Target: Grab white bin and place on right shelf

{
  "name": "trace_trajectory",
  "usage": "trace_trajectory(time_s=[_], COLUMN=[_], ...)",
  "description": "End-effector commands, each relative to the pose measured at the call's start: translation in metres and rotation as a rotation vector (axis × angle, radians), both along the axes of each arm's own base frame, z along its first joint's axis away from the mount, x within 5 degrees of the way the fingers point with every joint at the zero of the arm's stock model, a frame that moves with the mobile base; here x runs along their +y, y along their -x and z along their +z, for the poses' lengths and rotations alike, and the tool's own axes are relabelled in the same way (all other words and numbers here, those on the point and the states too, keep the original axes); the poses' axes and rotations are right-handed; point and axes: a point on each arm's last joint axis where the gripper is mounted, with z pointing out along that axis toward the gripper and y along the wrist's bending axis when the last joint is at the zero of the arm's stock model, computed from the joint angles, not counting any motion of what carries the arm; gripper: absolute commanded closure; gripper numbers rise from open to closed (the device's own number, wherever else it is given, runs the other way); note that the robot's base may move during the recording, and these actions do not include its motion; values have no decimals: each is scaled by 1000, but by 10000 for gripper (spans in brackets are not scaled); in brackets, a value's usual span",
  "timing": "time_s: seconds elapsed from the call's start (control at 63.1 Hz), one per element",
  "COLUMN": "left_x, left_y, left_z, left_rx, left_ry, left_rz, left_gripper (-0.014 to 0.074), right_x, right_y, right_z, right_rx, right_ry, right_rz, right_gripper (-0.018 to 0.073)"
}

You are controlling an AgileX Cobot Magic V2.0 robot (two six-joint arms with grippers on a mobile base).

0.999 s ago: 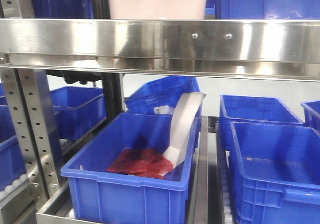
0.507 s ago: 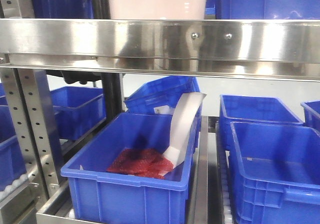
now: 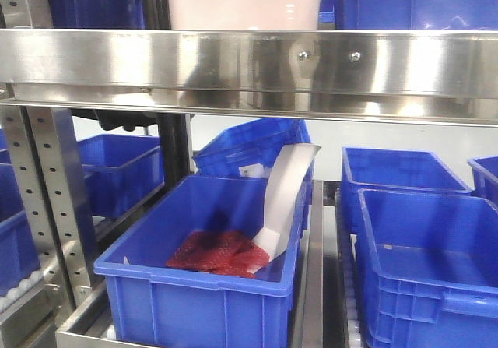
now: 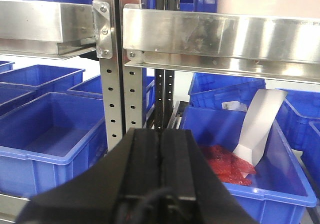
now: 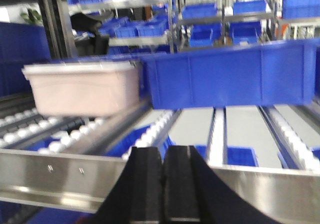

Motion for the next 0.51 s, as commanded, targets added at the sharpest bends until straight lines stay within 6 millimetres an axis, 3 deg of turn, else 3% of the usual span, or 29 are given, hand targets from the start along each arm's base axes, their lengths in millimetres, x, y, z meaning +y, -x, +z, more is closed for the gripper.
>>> trace_trajectory(time_s=[0.0, 0.285, 0.492], left_x=[1, 1, 1], left_y=[0, 0, 0], left_z=[2, 2, 2], left_rx=[-81, -81, -81], left_ry=[23, 23, 23], left_rz=[12, 12, 12], left_gripper=[713, 713, 713], right_x=[-5, -7, -6], right_y=[0, -3, 3], right_z=[8, -8, -42], right_rx=[-46, 2, 15], right_ry=[12, 32, 50], right_rz=[-52, -75, -78], right_gripper=[491, 491, 491])
